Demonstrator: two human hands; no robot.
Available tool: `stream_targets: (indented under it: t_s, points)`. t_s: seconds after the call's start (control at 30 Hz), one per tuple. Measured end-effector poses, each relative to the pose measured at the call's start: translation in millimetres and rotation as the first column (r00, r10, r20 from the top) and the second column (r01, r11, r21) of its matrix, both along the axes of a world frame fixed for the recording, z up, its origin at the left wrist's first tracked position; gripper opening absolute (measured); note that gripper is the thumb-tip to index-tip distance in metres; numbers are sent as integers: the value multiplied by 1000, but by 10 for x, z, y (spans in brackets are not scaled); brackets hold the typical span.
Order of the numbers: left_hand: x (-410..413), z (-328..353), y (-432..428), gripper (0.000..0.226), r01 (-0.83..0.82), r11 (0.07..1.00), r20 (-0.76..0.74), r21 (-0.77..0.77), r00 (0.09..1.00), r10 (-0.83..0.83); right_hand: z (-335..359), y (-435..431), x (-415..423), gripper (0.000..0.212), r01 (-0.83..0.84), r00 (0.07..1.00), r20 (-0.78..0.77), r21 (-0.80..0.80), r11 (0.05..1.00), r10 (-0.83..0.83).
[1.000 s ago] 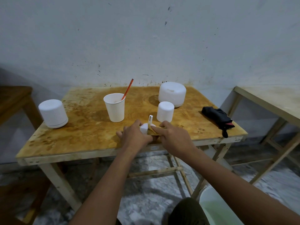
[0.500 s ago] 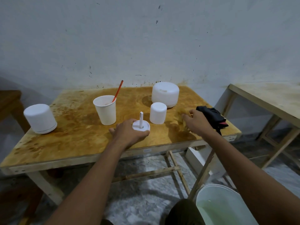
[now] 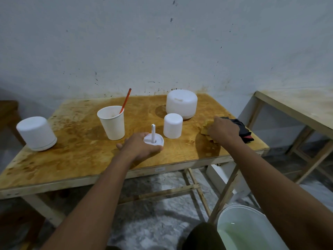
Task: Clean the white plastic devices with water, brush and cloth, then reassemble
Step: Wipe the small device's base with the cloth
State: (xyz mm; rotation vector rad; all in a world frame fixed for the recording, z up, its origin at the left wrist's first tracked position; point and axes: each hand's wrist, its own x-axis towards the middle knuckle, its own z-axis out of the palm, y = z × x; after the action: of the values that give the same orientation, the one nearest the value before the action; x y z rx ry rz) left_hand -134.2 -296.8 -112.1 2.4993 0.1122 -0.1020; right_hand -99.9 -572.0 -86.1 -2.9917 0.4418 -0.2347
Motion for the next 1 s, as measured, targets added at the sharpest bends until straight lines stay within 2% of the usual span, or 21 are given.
stream_targets:
  t_s: [0.07,0.13,0.17,0.23,0.33,0.47,0.53,0.63,0.7,0.73,0.8,0.87,0.93,1.0]
  points:
    - [28,-40,30,85,10,999,-10,-39,1000,-10,44,92,-34,38,-57,987,149,-24,998,60]
    - [49,-90,47,90,11,998,-26,-56,1000,-12,86,247,-80,47,-231,935,297,92,969,194]
    - [46,-108,57,92,7,998,-23,-58,1000,-9,110,362,-104,51,-333,911,315,186,924,265]
    - [24,-137,67,92,3,997,3,-73,1000,-3,73,594,-110,66,-438,895,242,326,838,374]
    - [-13,-162,84,86,17,996,47,-93,999,-13,-56,819,-59,87,-440,898,142,350,827,417]
    - [-26,-133,115,99,43,987,16,-155,999,-41,-133,865,16,77,-436,898,247,390,811,364]
    - [-27,-135,139,96,61,988,-7,-144,998,-63,-117,851,11,72,-447,886,353,472,760,302]
    - [-15,-141,166,92,61,988,-21,-141,998,-64,14,858,-99,63,-510,849,487,655,558,205]
    - [-1,-145,168,89,55,988,-26,-145,998,-60,90,896,-211,55,-583,809,538,679,445,239]
    - [6,-150,167,87,51,987,-32,-152,998,-57,106,931,-270,52,-622,782,550,658,425,294]
    - [26,-159,159,88,30,982,-61,-187,997,-42,85,1013,-353,54,-688,726,545,575,444,419]
    - [36,-165,159,96,-4,976,-86,-216,996,-15,3,1076,-356,66,-725,689,513,470,504,512]
    - [48,-184,164,91,-18,974,-89,-224,996,-2,-91,1120,-330,74,-732,681,460,398,553,570]
    - [51,-189,171,83,-12,975,-75,-223,997,-5,-165,1148,-319,76,-717,697,416,391,576,585]
